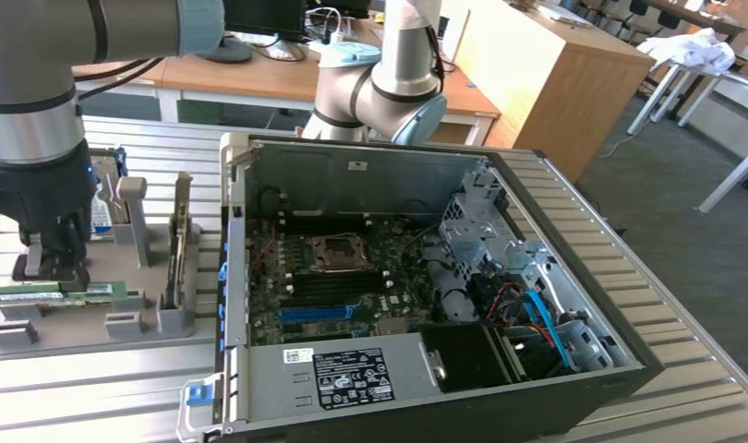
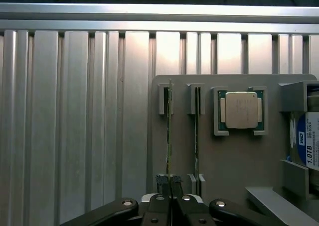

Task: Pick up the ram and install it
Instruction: 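Pick up the ram and move it above insertion slot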

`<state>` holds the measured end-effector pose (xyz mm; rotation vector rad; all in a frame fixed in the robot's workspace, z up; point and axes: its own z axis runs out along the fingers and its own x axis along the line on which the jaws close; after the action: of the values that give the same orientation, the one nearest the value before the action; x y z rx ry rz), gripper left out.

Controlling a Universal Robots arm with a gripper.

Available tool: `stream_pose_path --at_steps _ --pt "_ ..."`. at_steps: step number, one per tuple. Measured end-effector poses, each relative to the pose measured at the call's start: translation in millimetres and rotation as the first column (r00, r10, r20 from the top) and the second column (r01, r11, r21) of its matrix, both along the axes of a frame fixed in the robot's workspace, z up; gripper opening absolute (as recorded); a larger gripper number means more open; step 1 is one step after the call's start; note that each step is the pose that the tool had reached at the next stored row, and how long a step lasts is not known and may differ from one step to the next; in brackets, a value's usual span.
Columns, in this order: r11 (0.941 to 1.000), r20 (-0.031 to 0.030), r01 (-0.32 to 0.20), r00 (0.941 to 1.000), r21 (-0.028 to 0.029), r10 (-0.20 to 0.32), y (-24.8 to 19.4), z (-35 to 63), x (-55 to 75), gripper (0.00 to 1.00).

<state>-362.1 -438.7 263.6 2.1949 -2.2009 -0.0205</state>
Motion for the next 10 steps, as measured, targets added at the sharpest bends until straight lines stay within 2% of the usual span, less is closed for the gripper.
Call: stream_pose_path --at_steps 5,7,10 --pt "1.0000 0.0001 0.000 1.0000 0.0000 0.000 0.0 6.0 0.0 0.12" --pt "1.0000 0.0000 0.000 1.0000 0.0000 0.000 0.0 32.5 1.9 0.12" --pt "1.0000 -0.0004 0.000 1.0000 -0.0003 0.000 0.0 33.8 1.9 0.12"
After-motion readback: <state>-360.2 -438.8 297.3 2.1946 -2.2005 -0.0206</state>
